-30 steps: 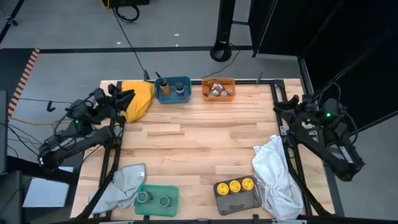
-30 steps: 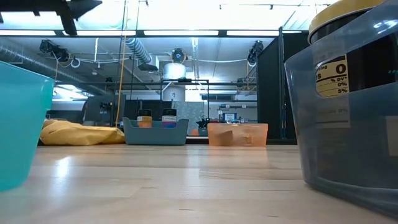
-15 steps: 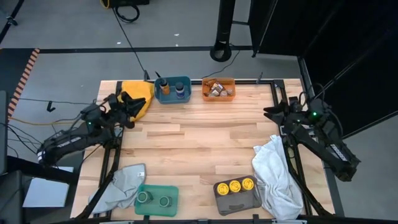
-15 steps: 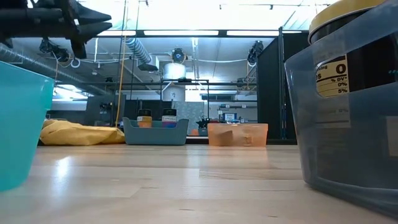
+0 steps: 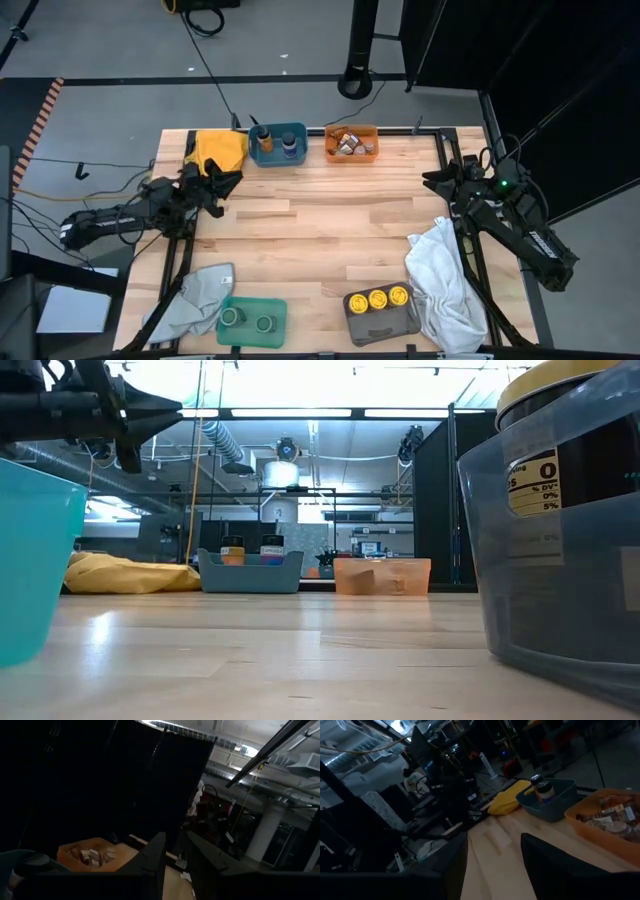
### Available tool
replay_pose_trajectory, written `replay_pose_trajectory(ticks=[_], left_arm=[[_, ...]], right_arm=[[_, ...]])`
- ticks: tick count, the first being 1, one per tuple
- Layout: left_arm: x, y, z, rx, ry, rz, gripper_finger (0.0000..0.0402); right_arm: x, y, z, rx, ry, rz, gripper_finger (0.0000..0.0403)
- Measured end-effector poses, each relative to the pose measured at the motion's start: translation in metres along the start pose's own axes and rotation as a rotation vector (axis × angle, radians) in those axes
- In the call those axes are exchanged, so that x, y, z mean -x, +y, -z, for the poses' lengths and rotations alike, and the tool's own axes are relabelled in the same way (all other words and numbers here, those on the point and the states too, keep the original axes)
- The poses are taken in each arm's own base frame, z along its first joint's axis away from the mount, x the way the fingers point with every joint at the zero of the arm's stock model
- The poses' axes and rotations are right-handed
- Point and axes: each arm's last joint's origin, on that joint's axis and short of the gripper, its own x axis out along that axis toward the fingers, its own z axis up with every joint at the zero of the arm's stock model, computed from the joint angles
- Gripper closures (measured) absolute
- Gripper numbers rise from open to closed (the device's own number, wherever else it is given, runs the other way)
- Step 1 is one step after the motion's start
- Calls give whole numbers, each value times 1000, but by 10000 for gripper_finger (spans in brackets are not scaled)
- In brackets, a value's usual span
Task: Sort spices by type
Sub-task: Return to Home Position
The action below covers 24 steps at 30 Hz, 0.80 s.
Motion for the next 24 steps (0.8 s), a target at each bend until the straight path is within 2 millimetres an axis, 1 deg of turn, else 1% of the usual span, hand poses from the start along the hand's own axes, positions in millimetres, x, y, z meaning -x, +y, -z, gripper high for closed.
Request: replay_pose_trajectory(ticks=[6,11,14,18,21,24], left_arm=[[2,-2,10,1,7,20,342],[4,-3,17,20,-5,29,347],[4,-3,17,23,-13,12,347],[4,-3,17,24,-17,3,347],[4,-3,17,43,-17,3,347],[4,-3,17,61,-17,3,347]], right_arm=[[0,-1,1,-40,11,7,219],[0,-2,3,-59,30,18,218],[0,-3,5,-49,48,29,218],[-1,-9,10,-95,52,101,220],[-6,-20,20,-153,74,139,219],[-13,-34,38,-251,132,152,218]])
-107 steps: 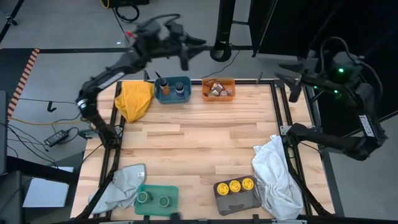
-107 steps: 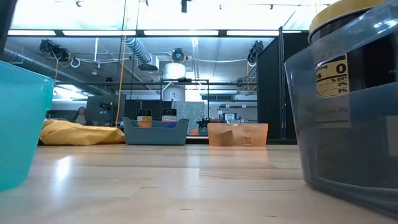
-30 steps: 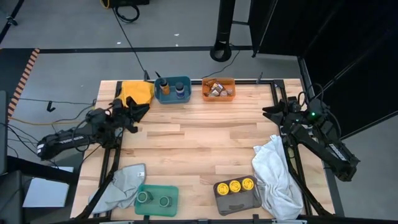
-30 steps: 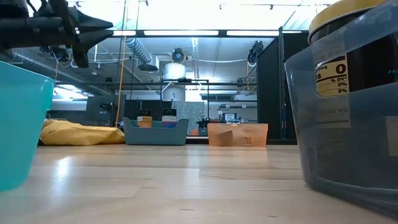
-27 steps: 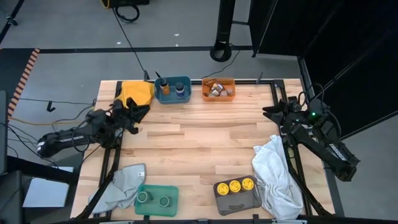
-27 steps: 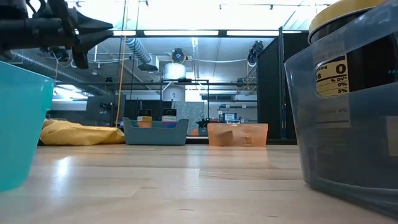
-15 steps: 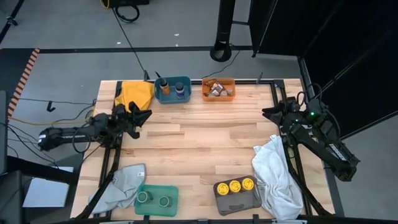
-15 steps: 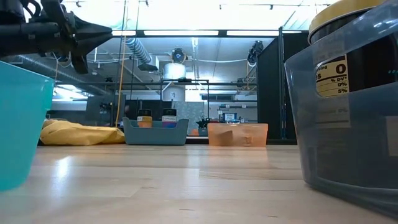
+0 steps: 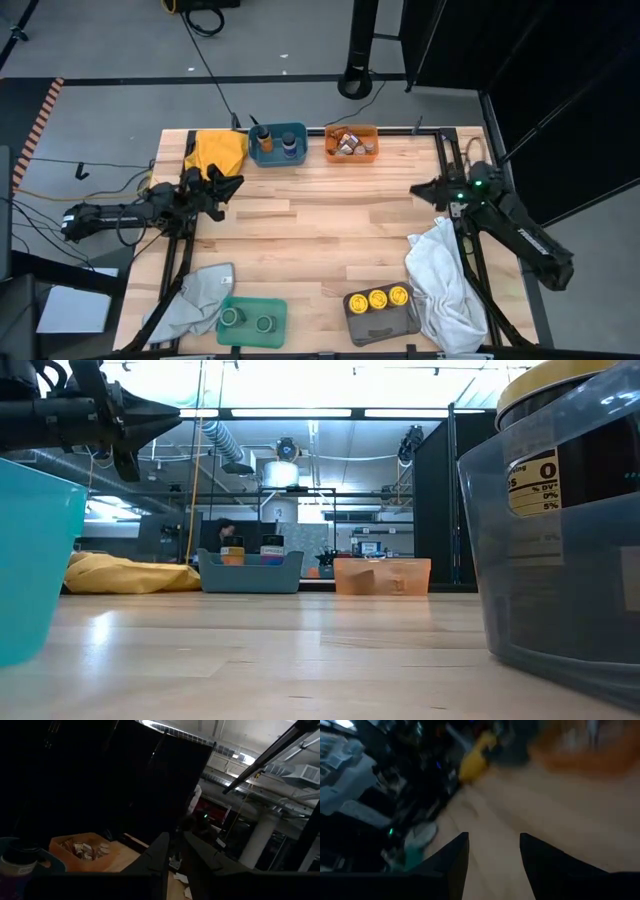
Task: Sort spices by type
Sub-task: Return to Home Position
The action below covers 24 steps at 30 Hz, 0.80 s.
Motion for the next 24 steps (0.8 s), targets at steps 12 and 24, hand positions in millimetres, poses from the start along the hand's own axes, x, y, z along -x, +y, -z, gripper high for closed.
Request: replay_pose_trajectory(ticks=[12,24], left_arm=[[0,0,0,13,2,2,347],[0,-1,-1,11,-7,7,347]], right_arm=[[-22,11,10,398,-117,-530,219],[-29,10,27,632,-65,-567,219]])
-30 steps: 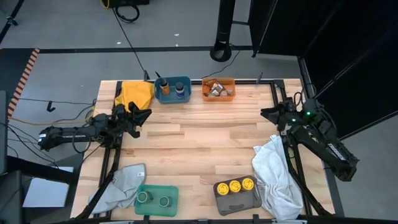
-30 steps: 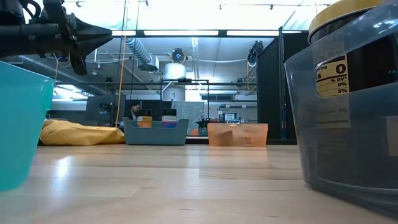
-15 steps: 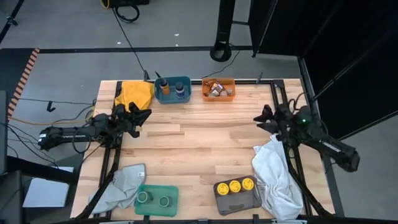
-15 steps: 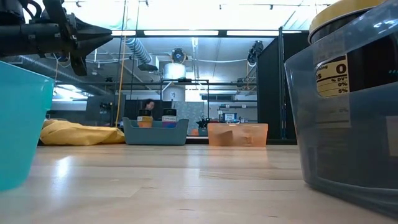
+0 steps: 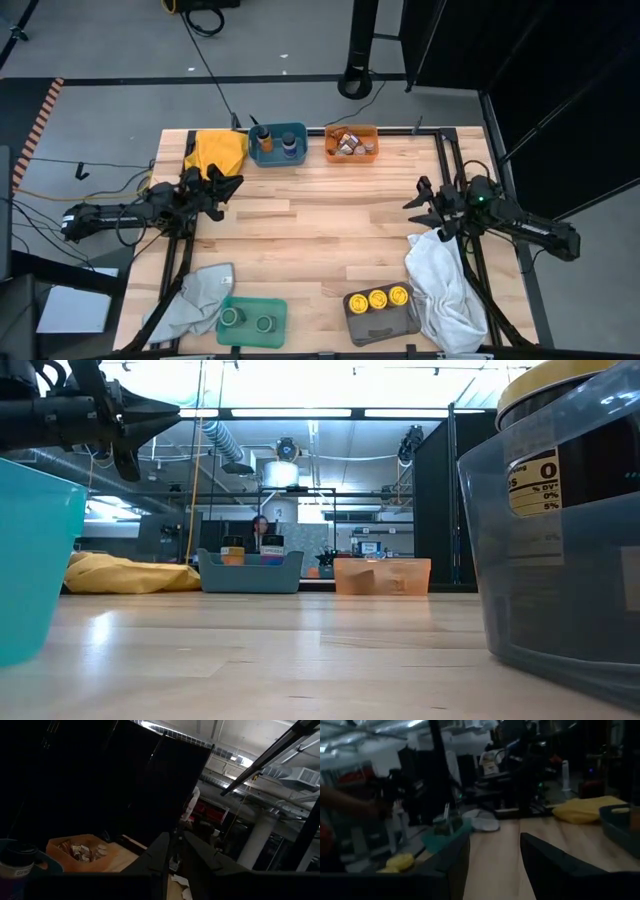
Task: Sort spices by type
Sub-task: Return to Home Position
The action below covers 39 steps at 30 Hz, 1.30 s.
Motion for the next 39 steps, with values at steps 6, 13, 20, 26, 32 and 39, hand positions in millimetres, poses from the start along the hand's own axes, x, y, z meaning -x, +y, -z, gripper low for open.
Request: replay_pose_trajectory(ticks=[6,13,20,26,32,39], left_arm=[[0,0,3,-41,36,17,347],[0,-1,4,-190,59,65,347],[1,5,15,-196,177,16,347],[2,6,16,-211,183,-7,347],[2,6,17,-178,192,-14,347],[2,6,17,-179,191,-14,347]], right_arm=[[-2,3,5,67,39,0,219],[-3,4,6,91,36,15,219],[-4,5,7,95,46,8,219],[-4,4,7,121,44,26,219],[-4,3,7,156,41,62,219],[-4,3,7,157,41,63,219]])
